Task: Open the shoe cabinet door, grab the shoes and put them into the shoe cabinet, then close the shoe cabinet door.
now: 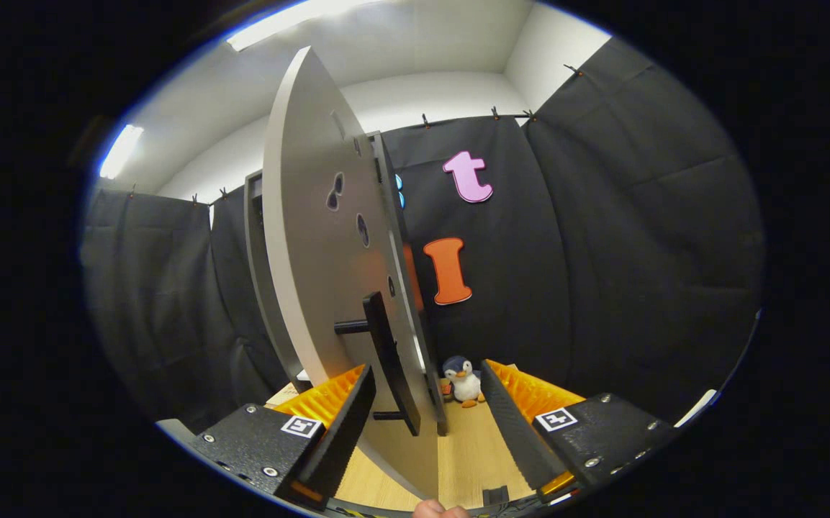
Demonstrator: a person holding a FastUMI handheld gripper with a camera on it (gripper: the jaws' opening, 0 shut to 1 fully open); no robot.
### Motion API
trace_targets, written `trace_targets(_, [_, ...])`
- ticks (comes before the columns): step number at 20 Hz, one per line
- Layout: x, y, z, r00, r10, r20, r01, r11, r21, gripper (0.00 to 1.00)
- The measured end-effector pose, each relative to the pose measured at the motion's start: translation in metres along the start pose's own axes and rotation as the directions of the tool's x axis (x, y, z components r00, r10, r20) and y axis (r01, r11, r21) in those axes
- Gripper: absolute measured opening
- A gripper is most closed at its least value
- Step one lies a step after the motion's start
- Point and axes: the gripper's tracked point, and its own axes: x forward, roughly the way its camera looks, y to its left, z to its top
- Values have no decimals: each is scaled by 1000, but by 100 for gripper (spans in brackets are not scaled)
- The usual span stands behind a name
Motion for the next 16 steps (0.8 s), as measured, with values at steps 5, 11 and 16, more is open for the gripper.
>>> trace_targets(5, [0,49,-7,999,24,-24,-25,999,-46,92])
trace_targets(11, [10,100,-15,997,53,-53,-57,995,-82,92])
trace_targets(16, [31,150,-21,991,106,-82,-113,990,-86,93])
